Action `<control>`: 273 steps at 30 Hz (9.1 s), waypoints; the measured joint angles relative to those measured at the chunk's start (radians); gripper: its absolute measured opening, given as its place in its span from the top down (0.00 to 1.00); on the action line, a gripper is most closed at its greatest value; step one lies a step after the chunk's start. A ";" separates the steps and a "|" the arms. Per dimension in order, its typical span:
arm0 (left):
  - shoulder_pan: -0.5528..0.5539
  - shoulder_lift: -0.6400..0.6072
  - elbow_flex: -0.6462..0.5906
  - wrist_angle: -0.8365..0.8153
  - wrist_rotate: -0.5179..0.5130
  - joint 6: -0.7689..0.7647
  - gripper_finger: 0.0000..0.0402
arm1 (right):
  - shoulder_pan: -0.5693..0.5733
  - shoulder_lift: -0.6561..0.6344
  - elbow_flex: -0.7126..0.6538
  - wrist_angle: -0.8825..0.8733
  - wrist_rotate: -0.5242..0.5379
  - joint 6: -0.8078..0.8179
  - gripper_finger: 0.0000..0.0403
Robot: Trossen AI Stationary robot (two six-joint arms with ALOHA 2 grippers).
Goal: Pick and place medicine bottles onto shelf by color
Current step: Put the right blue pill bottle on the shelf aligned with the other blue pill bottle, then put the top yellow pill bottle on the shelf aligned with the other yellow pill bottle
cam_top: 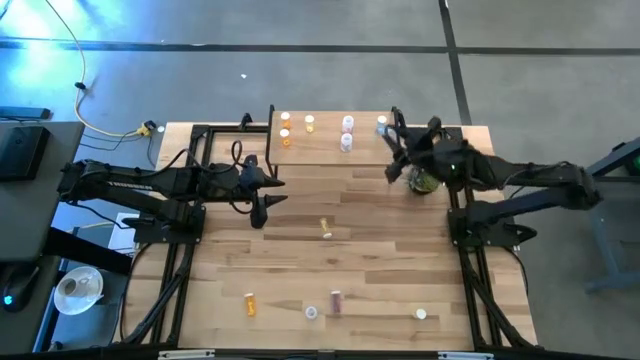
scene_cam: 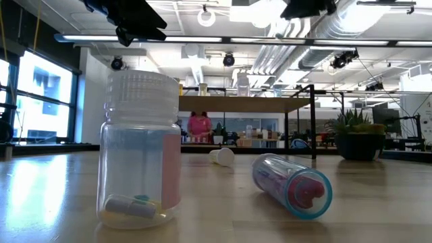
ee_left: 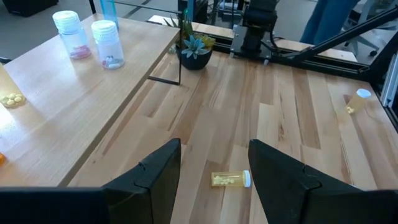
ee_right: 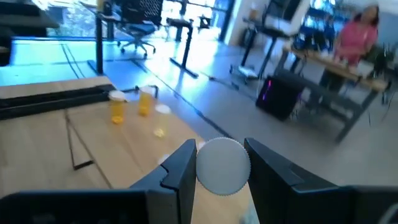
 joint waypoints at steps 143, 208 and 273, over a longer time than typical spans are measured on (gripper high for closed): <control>0.000 0.478 0.001 0.308 0.109 0.636 0.55 | -0.032 0.244 0.417 -0.934 -0.307 0.382 0.62; 0.045 0.941 0.219 0.237 0.241 0.576 0.80 | -0.032 0.244 0.417 -0.933 -0.336 0.406 0.62; 0.086 0.438 -0.433 1.509 0.192 0.225 0.78 | 0.004 0.509 0.416 -0.038 -0.836 -0.104 0.62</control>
